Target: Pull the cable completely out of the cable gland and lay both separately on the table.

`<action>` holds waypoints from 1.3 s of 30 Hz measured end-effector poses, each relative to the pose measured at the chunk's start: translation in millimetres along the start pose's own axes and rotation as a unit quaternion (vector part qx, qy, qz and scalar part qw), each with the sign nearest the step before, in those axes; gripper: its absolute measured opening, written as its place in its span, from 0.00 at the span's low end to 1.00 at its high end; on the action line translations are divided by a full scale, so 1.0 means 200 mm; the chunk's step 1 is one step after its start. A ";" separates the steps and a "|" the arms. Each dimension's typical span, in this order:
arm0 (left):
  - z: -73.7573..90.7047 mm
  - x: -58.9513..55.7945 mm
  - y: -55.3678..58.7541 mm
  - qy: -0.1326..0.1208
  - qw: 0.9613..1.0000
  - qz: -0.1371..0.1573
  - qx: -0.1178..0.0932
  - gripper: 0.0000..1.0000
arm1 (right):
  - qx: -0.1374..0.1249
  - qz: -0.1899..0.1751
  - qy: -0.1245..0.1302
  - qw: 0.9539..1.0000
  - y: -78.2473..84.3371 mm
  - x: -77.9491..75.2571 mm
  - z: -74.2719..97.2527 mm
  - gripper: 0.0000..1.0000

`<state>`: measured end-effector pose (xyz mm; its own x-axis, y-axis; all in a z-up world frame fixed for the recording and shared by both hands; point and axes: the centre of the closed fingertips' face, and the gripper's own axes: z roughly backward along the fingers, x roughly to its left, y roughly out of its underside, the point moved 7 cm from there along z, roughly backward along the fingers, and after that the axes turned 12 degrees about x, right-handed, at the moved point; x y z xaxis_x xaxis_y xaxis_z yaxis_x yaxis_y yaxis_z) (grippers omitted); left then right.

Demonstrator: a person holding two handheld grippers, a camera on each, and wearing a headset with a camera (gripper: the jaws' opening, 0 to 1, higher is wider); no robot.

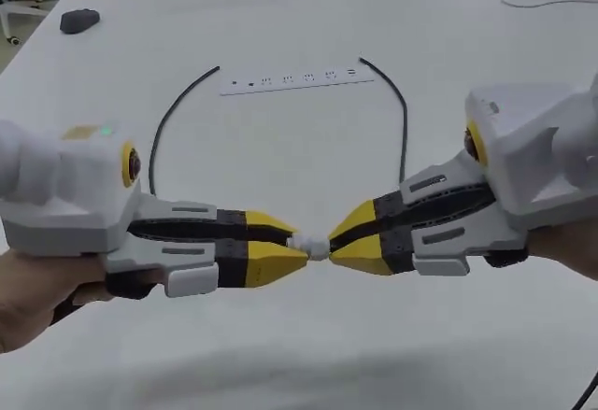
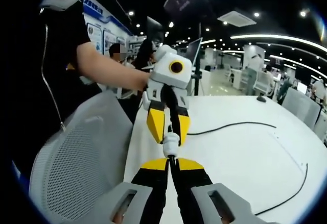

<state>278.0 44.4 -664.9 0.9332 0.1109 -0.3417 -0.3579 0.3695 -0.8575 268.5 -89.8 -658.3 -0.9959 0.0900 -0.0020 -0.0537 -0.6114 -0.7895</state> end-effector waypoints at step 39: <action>0.15 0.08 0.14 -0.088 0.995 -0.026 0.030 0.15 | 0.134 -0.083 0.096 0.983 0.53 -0.07 0.31 0.00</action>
<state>284.1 83.2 -683.0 0.9433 0.2488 -0.2197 -0.3113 0.4336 -0.8456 273.3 -203.8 -704.2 -0.9413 0.3370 -0.0218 -0.2577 -0.7585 -0.5985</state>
